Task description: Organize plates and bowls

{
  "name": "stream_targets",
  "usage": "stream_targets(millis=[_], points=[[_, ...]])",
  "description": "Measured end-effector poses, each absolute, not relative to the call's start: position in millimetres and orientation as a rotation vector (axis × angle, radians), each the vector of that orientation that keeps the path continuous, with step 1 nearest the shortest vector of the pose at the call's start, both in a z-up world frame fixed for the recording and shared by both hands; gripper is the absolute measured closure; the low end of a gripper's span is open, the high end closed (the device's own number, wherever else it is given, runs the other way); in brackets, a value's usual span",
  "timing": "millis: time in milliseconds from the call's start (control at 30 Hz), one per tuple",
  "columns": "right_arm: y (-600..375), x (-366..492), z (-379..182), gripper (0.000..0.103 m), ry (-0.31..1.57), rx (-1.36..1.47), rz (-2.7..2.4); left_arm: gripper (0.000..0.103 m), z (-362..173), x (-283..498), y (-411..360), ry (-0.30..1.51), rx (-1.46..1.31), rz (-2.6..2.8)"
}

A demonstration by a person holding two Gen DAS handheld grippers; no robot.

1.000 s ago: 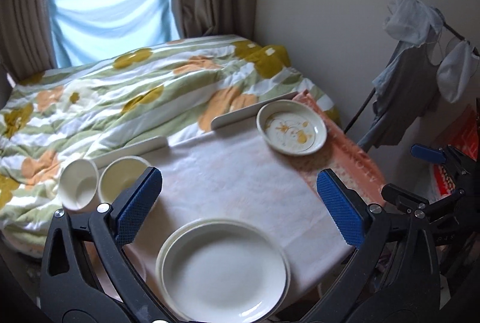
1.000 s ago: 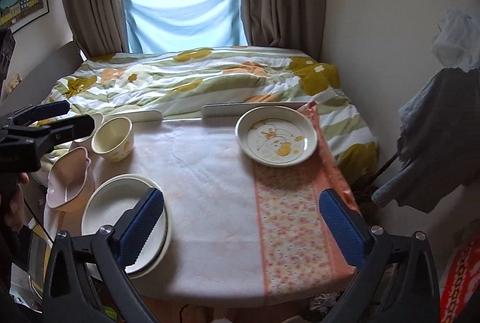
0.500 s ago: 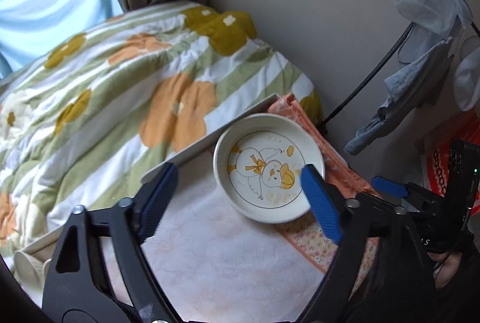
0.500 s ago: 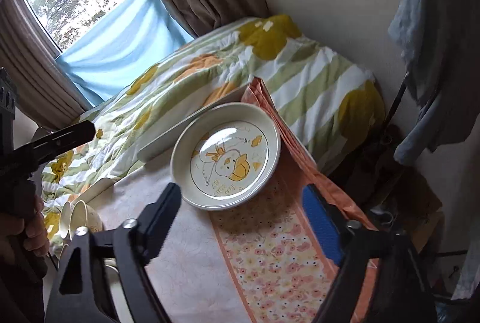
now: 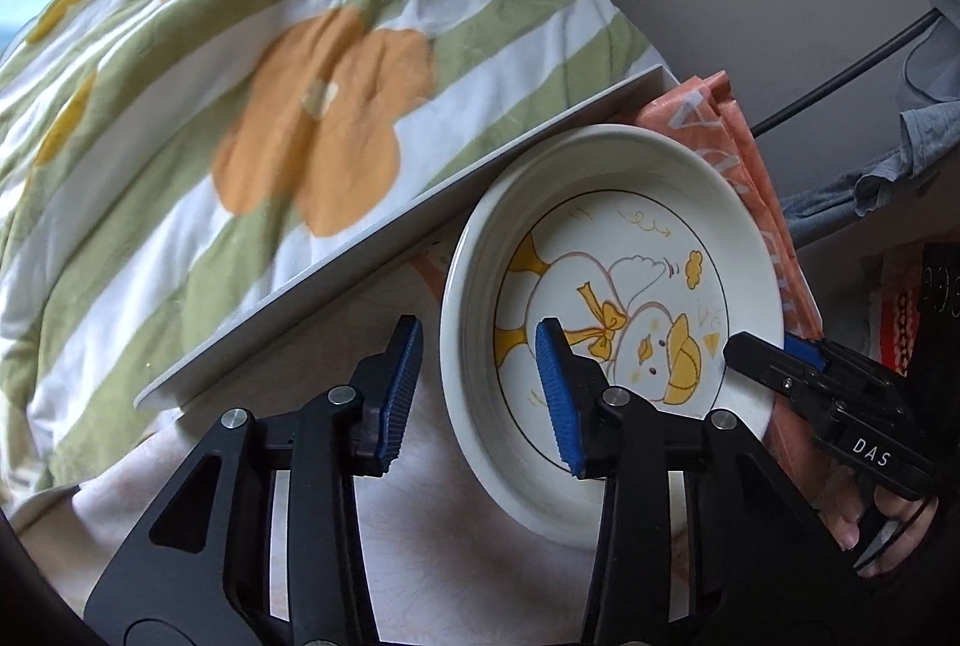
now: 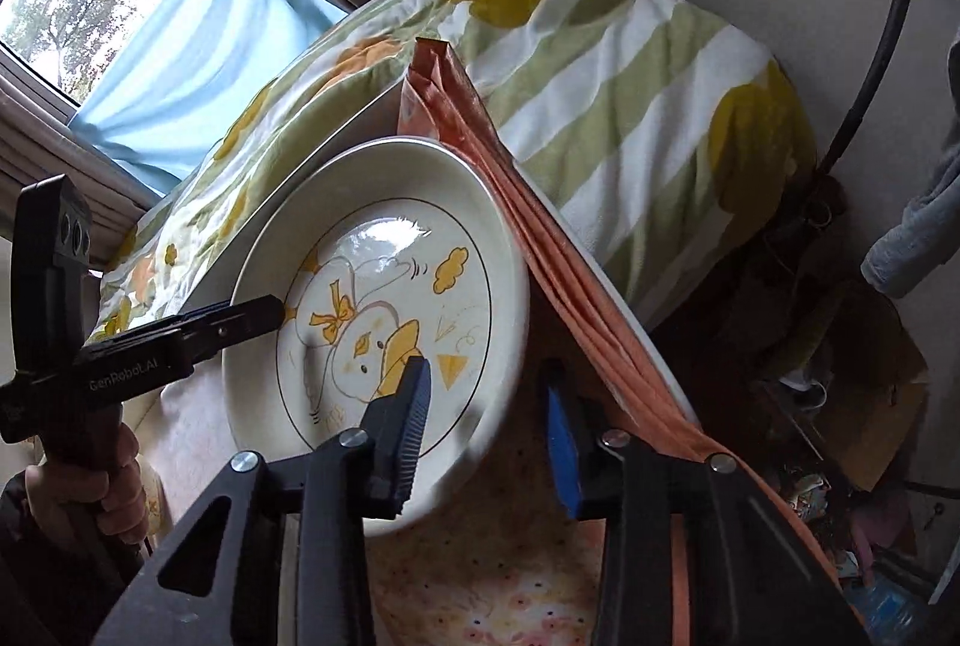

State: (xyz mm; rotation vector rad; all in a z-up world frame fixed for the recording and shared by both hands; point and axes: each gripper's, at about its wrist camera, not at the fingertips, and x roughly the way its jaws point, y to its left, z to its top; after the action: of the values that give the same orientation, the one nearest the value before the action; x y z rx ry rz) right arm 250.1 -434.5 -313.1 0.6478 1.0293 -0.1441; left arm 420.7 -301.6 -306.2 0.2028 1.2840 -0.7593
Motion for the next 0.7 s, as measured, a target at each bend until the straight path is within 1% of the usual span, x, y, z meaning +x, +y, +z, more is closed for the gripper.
stream_targets(millis=[67,100,133,167,433,700], points=[[-433.5,253.2,-313.3,0.079,1.029,0.634,-0.150,0.072,-306.2,421.4,-300.6,1.284,0.203,-0.757],[-432.8,254.0,-313.6,0.081,1.030,0.630,-0.153,0.077,-306.1,422.1,-300.7,1.283,0.215,-0.750],[-432.6,255.6,-314.8,0.085,1.032,0.630,-0.153,0.086,-306.7,422.7,-301.3,1.286,0.228,-0.745],[-432.5,255.7,-315.5,0.089,1.038,0.625,-0.165,0.089,-306.5,423.4,-301.3,1.291,0.217,-0.761],[-433.8,256.4,-315.2,0.091,1.039,0.615,-0.169,0.089,-299.6,417.4,-303.9,1.265,0.254,-0.731],[-436.0,243.9,-294.8,0.091,1.004,0.612,-0.161,0.090,-271.0,400.0,-297.5,1.211,0.256,-0.731]])
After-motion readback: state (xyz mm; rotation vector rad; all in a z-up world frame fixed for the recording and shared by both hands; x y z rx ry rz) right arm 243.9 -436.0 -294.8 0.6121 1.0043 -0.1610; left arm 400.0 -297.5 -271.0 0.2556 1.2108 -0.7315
